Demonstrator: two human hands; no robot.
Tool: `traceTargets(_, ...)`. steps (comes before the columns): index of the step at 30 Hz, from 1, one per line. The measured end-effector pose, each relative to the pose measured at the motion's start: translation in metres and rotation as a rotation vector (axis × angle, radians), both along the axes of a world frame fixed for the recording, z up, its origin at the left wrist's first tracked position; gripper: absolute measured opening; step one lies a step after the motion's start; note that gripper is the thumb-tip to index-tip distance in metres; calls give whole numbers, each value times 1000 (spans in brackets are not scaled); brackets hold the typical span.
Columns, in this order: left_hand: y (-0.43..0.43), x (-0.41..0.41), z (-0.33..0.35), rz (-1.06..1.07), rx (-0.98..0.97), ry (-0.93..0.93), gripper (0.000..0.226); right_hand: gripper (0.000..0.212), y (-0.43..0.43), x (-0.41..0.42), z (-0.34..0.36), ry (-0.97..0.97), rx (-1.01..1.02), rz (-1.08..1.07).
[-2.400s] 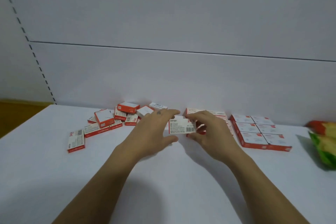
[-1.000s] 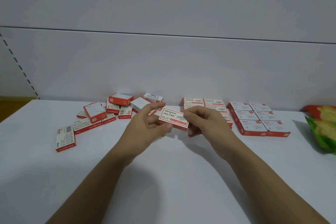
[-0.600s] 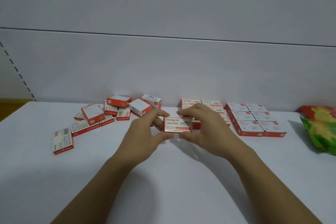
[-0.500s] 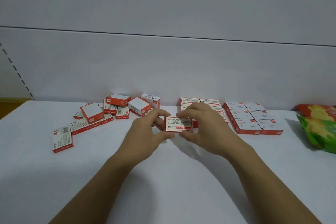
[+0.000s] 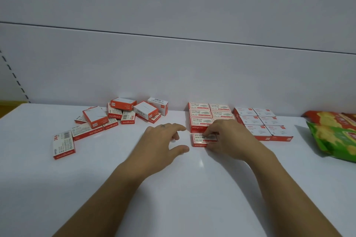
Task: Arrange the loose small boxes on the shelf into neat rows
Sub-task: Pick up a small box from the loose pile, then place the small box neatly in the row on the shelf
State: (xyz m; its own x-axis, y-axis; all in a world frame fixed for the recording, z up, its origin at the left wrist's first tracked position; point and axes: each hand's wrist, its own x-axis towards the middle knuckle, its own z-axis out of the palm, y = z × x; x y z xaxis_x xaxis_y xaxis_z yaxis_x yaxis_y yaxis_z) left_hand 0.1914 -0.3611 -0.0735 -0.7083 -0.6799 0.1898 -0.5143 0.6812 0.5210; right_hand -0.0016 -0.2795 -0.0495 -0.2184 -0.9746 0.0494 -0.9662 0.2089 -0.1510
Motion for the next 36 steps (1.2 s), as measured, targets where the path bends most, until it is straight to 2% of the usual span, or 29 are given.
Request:
traceTargets(9,-1,1,-1,-10,4,55,41,29,-7,8,-5,142,-43,-8)
traceTargets(23,1,1,0,-7,16,25,43,31,-8,9,-8,45,-41,-104)
traceTargets(30,-2,3,-2,-1,-48,-52,42,33,-6,9,-9,44,-52,-94)
traceTargets(36,-5,11,6,35,-120,-105,44,43,-4,19,-1,-38,-188,-34)
